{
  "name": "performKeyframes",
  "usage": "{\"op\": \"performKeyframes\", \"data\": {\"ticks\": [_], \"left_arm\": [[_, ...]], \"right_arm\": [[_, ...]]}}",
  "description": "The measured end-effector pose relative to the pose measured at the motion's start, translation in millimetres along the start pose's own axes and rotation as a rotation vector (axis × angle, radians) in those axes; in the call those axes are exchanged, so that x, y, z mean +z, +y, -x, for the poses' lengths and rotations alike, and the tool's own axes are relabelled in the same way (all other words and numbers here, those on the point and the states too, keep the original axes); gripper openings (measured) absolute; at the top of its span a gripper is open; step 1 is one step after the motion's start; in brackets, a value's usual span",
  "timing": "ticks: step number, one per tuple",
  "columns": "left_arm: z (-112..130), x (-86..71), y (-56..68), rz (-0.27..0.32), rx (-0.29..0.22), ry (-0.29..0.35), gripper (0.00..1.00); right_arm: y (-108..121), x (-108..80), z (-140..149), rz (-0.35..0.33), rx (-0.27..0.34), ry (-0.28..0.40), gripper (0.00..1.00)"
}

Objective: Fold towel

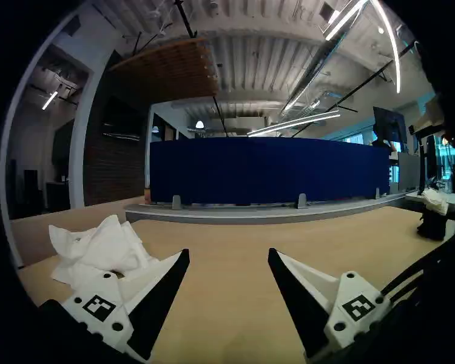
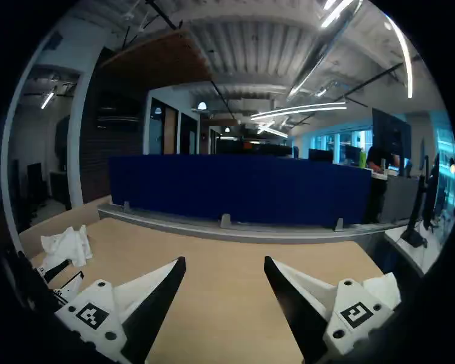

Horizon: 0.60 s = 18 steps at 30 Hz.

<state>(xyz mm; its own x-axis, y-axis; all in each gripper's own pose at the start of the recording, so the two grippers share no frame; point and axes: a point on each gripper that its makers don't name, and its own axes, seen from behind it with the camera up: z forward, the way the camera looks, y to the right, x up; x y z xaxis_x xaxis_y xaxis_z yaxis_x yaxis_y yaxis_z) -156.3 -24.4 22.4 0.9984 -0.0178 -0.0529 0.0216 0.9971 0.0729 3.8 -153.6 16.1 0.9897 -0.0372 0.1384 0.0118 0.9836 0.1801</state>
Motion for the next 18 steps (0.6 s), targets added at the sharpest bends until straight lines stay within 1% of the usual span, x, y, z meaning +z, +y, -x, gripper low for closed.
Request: {"op": "performKeyframes", "data": {"ticks": [6,9,12,18], "left_arm": [[3,-0.5,-0.2,0.000,-0.002,0.000,0.96],[2,-0.3,-0.6,0.000,0.000,0.000,0.96],[2,0.3,-0.9,0.000,0.001,0.000,0.96],[3,0.3,-1.5,0.000,0.000,0.000,0.96]], "right_arm": [[32,-5.1,-8,0.053,0.022,0.057,1.00],[48,-8.4,-5,0.075,0.035,0.081,1.00],[63,-11.0,2,0.092,0.034,0.106,1.00],[90,-7.4,32,0.141,0.042,0.140,1.00]]}}
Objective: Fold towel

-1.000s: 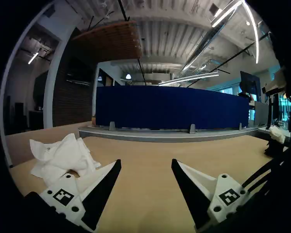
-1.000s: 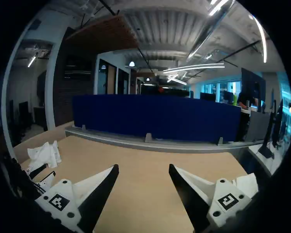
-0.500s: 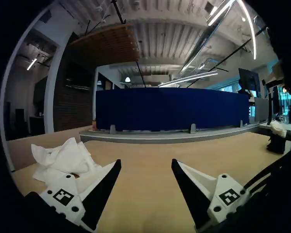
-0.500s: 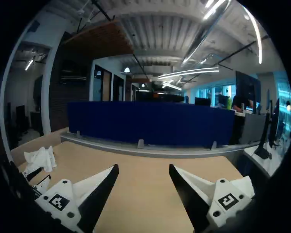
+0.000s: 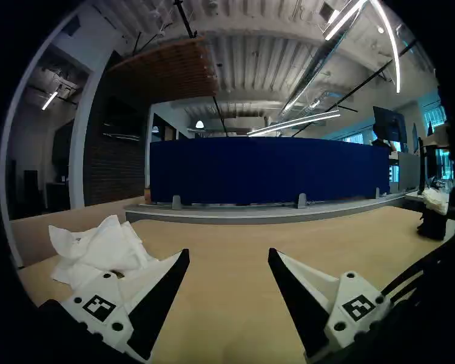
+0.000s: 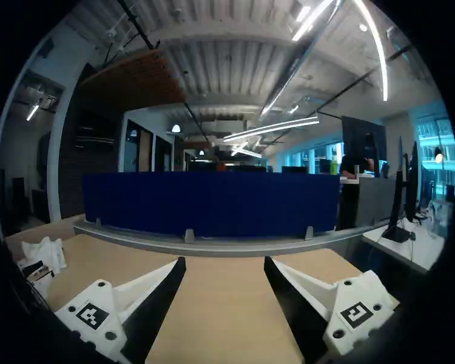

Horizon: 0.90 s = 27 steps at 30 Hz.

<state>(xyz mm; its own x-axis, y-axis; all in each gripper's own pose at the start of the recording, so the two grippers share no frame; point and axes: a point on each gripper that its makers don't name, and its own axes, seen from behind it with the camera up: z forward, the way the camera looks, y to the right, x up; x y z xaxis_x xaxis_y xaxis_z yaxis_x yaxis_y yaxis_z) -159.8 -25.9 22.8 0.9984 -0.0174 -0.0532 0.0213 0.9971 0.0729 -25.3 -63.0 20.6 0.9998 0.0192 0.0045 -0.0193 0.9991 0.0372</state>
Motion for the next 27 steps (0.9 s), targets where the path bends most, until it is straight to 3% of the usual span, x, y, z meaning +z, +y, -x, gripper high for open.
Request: {"op": "performKeyframes", "data": {"ticks": [18,27], "left_arm": [[0,-1.4,0.3,0.000,0.000,0.000,0.97],[0,-1.2,-0.8,0.000,0.000,0.000,0.96]], "right_arm": [[53,0.4,113,0.017,0.029,-0.022,1.00],[77,4.1,141,0.044,0.068,0.001,1.00]]}}
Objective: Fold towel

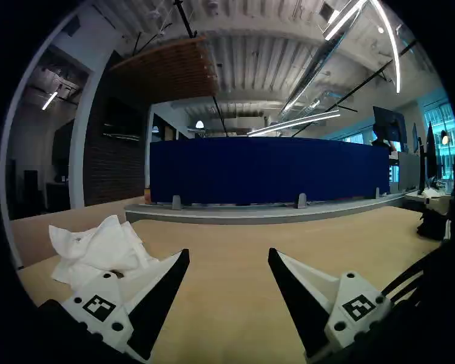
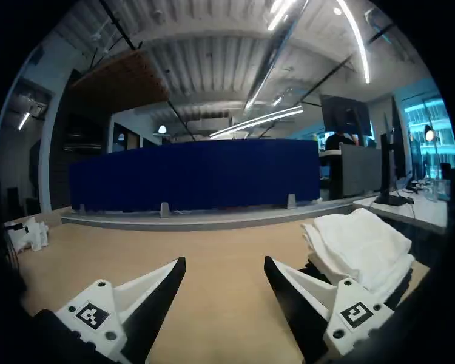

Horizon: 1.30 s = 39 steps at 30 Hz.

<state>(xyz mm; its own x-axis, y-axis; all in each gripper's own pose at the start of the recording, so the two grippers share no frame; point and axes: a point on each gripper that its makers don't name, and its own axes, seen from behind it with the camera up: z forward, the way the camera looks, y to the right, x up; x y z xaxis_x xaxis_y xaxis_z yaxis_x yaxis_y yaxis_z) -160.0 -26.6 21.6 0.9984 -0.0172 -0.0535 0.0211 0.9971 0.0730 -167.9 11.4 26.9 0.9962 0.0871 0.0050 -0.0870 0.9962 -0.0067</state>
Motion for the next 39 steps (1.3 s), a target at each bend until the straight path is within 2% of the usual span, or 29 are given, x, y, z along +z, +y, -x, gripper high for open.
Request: {"op": "performKeyframes", "data": {"ticks": [6,18,21,39], "left_arm": [[0,0.1,0.1,0.000,0.000,0.000,0.97],[0,0.7,-0.2,0.000,0.000,0.000,0.97],[0,0.9,0.0,0.000,0.000,0.000,0.97],[0,1.1,0.0,0.000,0.000,0.000,0.97]], "right_arm": [[-2,0.5,4,-0.016,-0.007,-0.002,1.00],[-12,-8.0,3,-0.001,-0.069,0.031,1.00],[-11,-10.3,1,-0.004,-0.055,0.037,1.00],[-15,-12.8,0,-0.029,-0.057,0.039,1.00]]}}
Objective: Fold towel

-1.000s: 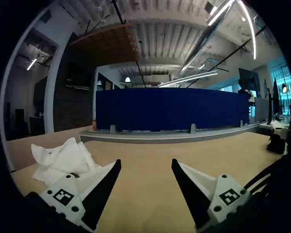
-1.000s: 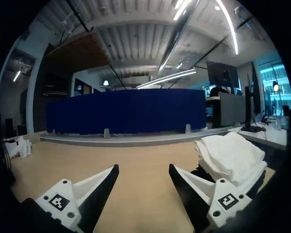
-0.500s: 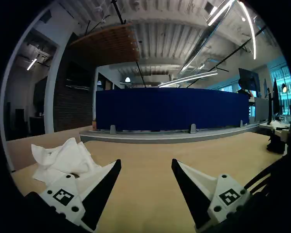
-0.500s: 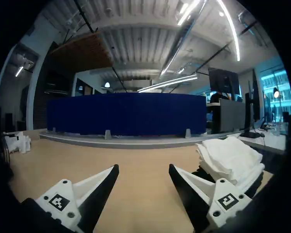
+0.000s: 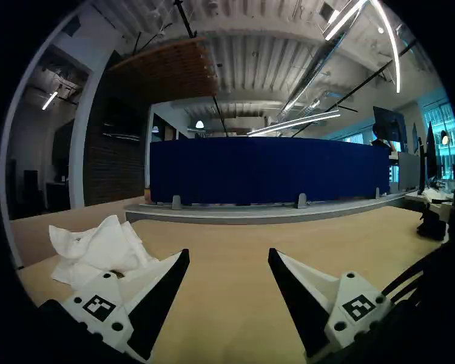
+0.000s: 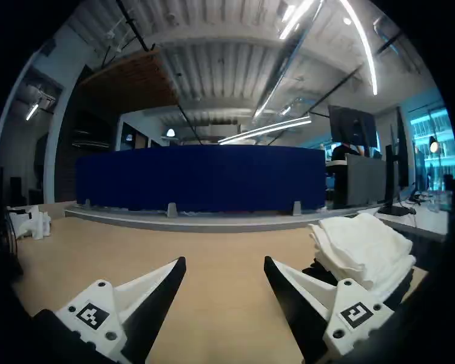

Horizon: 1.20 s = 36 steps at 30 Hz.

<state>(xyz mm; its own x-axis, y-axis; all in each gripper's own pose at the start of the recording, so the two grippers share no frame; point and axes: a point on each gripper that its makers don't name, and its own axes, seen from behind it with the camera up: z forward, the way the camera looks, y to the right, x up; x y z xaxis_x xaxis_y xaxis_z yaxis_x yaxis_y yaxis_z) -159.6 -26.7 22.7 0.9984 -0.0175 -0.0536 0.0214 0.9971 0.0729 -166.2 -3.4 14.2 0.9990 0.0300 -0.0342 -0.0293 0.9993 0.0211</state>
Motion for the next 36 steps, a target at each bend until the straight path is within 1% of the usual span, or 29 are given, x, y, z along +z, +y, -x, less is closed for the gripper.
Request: {"op": "performKeyframes", "data": {"ticks": [36], "left_arm": [[-2.6,-1.2,3.1,0.000,-0.003,-0.002,0.97]], "right_arm": [[-0.4,0.4,0.9,0.000,0.000,0.000,1.00]]}}
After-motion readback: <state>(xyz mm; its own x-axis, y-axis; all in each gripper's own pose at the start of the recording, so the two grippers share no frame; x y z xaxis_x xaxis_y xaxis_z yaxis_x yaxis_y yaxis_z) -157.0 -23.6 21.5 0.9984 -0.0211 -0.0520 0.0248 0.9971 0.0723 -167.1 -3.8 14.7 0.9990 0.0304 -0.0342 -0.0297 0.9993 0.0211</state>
